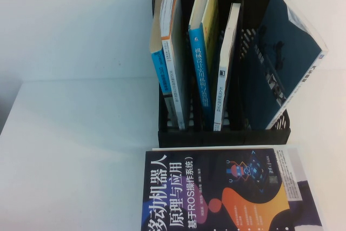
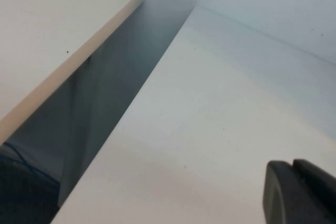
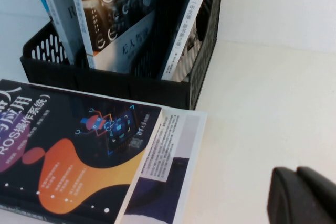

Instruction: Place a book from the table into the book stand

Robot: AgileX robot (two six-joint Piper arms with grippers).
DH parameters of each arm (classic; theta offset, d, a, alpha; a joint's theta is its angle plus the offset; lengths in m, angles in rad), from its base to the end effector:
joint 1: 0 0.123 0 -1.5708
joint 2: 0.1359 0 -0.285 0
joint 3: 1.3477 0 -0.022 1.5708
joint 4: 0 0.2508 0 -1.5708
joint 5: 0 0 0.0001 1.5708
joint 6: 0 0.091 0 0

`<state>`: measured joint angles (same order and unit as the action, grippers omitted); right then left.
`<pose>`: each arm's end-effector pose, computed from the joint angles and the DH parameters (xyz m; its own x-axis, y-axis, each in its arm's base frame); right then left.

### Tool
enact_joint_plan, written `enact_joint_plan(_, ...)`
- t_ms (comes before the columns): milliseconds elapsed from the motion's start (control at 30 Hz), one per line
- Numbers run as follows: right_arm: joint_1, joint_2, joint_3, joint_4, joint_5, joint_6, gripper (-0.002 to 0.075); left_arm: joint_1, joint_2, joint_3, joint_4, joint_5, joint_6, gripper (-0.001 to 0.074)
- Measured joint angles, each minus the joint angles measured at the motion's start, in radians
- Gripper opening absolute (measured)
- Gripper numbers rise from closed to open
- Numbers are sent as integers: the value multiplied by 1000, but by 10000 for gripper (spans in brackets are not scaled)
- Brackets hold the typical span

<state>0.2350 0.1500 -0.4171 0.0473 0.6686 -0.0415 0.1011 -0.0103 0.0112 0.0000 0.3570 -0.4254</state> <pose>0.0389 0.0121 0.2829 -0.2990 -0.0761 -0.9512 -0.2612 0.9653 0.0049 0.0526 0.0053 0.1778 -0.2007 -0.4352 -0.8777 -0.2017 0.8951 -0.3977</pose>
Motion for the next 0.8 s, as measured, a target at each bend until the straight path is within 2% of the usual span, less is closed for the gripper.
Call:
enact_joint_plan(400,-10,-4,0,0,1,0,-3,0,0,0,0,0,0,-3)
enact_joint_plan(533,-124,-54,8,9,-5,-6,-3,0,0,0,0,0,0,-3)
enact_joint_plan(667,-253,-137,51,-55,-75,-8,-3,0,0,0,0,0,0,-3)
enact_joint_plan(800,-315,-164,175,-64,-181,11,-3,0,0,0,0,0,0,-3)
